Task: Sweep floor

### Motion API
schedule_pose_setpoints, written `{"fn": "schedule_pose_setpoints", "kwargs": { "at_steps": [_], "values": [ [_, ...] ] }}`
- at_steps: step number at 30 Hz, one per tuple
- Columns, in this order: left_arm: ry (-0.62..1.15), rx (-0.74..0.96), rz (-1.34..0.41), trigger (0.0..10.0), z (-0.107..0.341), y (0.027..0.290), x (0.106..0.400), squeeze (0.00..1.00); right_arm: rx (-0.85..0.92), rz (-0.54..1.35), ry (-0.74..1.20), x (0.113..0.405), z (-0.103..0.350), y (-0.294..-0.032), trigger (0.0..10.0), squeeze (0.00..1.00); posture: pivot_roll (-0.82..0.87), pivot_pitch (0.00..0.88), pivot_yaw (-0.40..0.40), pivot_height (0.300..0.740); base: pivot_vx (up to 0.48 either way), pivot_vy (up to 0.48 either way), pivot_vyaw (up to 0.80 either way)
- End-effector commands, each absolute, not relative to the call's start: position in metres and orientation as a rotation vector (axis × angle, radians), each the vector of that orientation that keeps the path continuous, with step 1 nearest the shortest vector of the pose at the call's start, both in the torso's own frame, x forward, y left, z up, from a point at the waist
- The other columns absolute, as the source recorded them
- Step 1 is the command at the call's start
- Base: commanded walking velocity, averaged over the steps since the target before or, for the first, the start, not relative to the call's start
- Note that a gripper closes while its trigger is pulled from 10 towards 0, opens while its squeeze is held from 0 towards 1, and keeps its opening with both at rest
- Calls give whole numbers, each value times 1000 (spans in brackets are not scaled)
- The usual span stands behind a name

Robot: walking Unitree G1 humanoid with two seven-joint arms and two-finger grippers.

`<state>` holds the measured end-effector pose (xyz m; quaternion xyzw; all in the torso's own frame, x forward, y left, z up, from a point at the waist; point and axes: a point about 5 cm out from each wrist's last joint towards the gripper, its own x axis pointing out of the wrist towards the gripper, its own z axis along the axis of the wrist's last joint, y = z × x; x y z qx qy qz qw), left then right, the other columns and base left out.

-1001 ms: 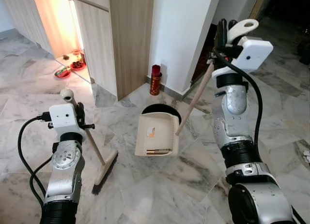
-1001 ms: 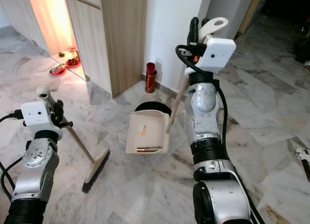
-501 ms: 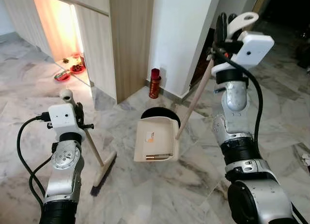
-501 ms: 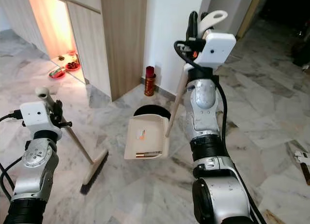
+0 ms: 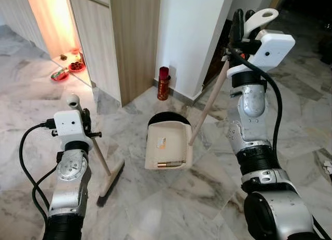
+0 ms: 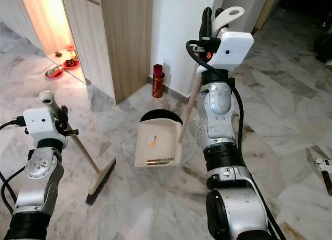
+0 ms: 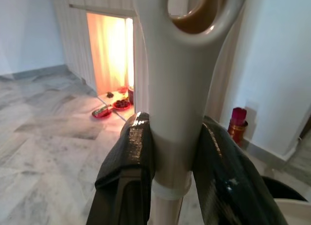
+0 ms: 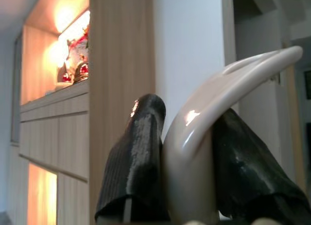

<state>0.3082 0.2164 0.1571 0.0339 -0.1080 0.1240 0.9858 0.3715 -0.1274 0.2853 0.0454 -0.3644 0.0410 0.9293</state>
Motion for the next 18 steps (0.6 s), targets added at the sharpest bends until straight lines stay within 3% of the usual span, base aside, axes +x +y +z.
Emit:
{"fn": "schedule_pose_setpoints", "kwargs": {
  "at_steps": [1, 18],
  "values": [
    [-274, 68, 234, 10000, 167, 211, 311, 0, 97, 73, -851, 365, 307, -133, 10000, 0, 143, 5, -98, 740, 274, 0, 0],
    [-286, 63, 246, 10000, 168, 211, 311, 0, 82, 91, -860, 365, 310, -131, 10000, 0, 142, 0, -108, 740, 278, 0, 0]
  ]
}}
